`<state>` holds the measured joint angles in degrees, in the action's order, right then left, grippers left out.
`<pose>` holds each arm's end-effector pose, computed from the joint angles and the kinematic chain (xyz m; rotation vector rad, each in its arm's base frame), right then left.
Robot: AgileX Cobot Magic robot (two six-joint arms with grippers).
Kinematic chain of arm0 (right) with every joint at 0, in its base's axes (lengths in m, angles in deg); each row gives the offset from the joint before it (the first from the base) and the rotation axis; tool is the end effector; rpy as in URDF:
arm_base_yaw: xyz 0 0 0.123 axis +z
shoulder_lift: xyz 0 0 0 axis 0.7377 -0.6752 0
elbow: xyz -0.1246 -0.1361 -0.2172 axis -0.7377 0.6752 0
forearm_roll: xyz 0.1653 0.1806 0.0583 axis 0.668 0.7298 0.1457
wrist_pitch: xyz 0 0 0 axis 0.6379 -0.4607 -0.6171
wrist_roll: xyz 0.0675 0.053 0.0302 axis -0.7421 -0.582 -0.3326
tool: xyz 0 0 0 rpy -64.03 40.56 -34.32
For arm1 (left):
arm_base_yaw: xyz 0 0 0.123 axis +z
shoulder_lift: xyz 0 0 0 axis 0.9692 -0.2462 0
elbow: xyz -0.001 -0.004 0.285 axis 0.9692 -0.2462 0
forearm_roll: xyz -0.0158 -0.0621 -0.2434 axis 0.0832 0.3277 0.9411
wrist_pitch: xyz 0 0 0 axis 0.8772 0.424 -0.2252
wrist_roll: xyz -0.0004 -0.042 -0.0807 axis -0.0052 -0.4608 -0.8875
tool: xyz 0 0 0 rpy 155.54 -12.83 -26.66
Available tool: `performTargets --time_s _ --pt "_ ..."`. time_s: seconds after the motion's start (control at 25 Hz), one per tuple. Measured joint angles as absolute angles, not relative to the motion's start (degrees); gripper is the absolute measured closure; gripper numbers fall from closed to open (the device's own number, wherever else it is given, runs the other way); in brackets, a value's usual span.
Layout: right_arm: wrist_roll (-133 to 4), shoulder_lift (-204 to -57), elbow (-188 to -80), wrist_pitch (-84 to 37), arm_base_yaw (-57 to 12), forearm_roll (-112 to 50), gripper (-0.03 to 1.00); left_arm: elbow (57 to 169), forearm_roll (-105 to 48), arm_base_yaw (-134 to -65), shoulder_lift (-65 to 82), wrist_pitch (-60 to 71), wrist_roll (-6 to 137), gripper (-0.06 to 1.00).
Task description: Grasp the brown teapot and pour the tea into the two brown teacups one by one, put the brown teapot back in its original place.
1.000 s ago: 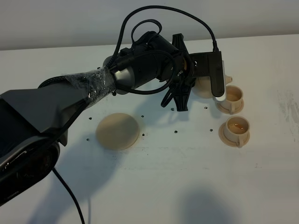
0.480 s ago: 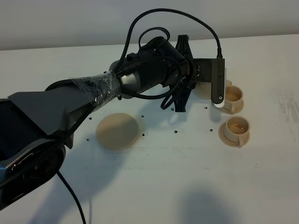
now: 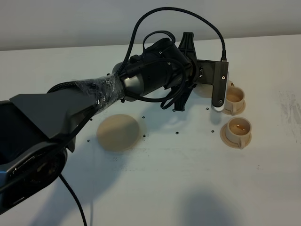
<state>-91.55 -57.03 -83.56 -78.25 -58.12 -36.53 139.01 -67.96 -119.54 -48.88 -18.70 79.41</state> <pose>-0.0094 0.0048 0.2770 0.2653 2.0596 -0.0243 0.3871 -0.3449 0.1868 1.9543 1.3740 0.4744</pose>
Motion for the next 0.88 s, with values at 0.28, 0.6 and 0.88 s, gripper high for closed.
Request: performTargets --time_s 0.28,0.6,0.88 --pt "-91.5 -57.0 -83.6 -78.2 -58.1 -36.5 0.74 139.0 -69.4 -120.2 -49.4 -17.6 79.4 0.83" --pt "-91.5 -57.0 -83.5 -78.2 -58.1 -36.5 0.74 139.0 -75.2 -120.7 -49.9 -17.3 79.6 0.83" --pt "-91.5 -57.0 -83.5 -78.2 -58.1 -36.5 0.74 139.0 -77.0 -120.7 -49.9 -17.1 79.6 0.83"
